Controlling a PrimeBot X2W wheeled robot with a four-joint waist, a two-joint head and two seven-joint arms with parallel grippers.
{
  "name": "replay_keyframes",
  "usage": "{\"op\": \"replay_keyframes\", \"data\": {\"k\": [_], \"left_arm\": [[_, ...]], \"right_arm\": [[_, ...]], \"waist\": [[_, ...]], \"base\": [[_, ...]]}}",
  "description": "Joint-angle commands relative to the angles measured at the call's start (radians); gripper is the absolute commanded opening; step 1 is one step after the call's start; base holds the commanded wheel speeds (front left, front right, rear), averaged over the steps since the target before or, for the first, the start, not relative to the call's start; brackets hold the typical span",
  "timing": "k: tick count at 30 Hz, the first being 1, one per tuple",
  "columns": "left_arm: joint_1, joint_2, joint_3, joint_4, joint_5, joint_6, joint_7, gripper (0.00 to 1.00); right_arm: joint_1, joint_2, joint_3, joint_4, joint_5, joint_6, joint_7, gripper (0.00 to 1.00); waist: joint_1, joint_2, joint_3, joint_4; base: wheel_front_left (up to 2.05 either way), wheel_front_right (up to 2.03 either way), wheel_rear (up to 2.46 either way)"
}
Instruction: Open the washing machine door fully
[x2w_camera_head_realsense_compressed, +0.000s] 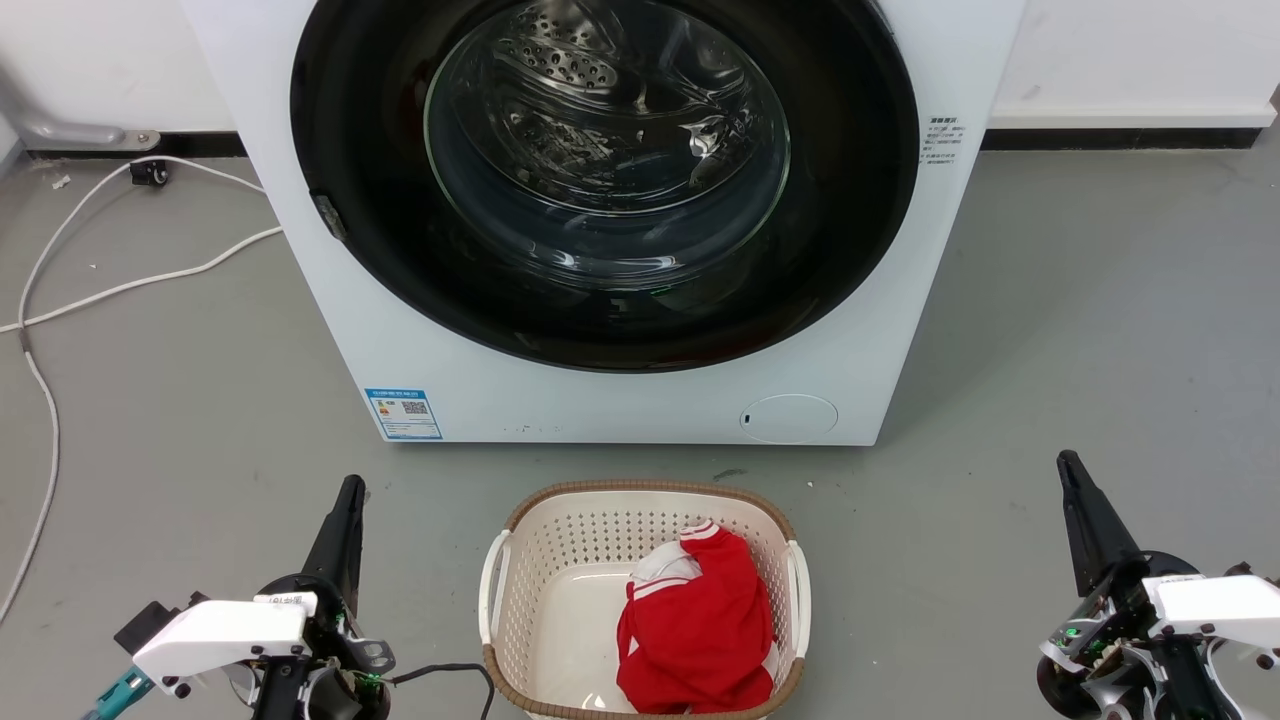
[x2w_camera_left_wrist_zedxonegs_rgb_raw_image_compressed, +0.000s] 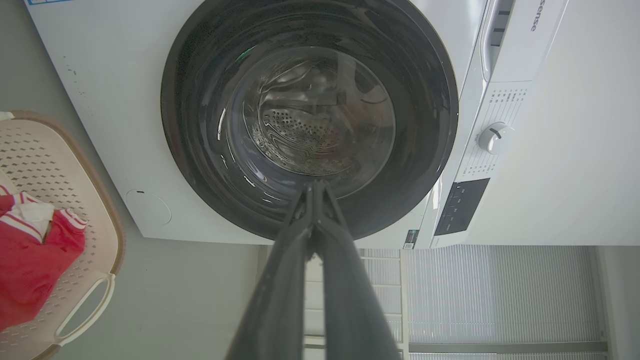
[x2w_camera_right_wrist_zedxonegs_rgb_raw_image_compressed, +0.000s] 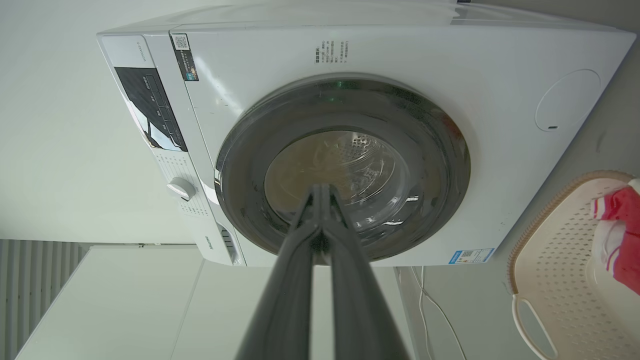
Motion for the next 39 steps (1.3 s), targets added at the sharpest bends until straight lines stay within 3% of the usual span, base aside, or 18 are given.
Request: {"op": "replay_keyframes", "data": {"k": [1, 19, 20, 39], "left_arm": [[-0.006, 0.000, 0.003, 0.000, 0.005, -0.003, 0.002, 0.00], [-0.006, 0.000, 0.003, 0.000, 0.005, -0.003, 0.002, 0.00], [-0.006, 0.000, 0.003, 0.000, 0.004, -0.003, 0.002, 1.00], [0.007, -0.002, -0.071, -0.061, 0.048, 0.000, -0.093, 1.00]], "right_arm": [[-0.012, 0.003, -0.001, 0.001, -0.002, 0.000, 0.002, 0.00], [-0.012, 0.005, -0.004, 0.001, -0.005, 0.000, 0.004, 0.00], [-0.012, 0.005, -0.004, 0.002, -0.005, 0.000, 0.005, 1.00], [0.048, 0.005, 0.022, -0.068, -0.056, 0.000, -0.090, 1.00]], "waist": [[0.0000, -0.0001, 0.000, 0.000], [0.0000, -0.0001, 0.000, 0.000], [0.0000, -0.0001, 0.000, 0.000], [0.0000, -0.0001, 0.001, 0.002]], "base": [[0.00, 0.00, 0.00], [0.00, 0.00, 0.00], [0.00, 0.00, 0.00], [0.00, 0.00, 0.00]]}}
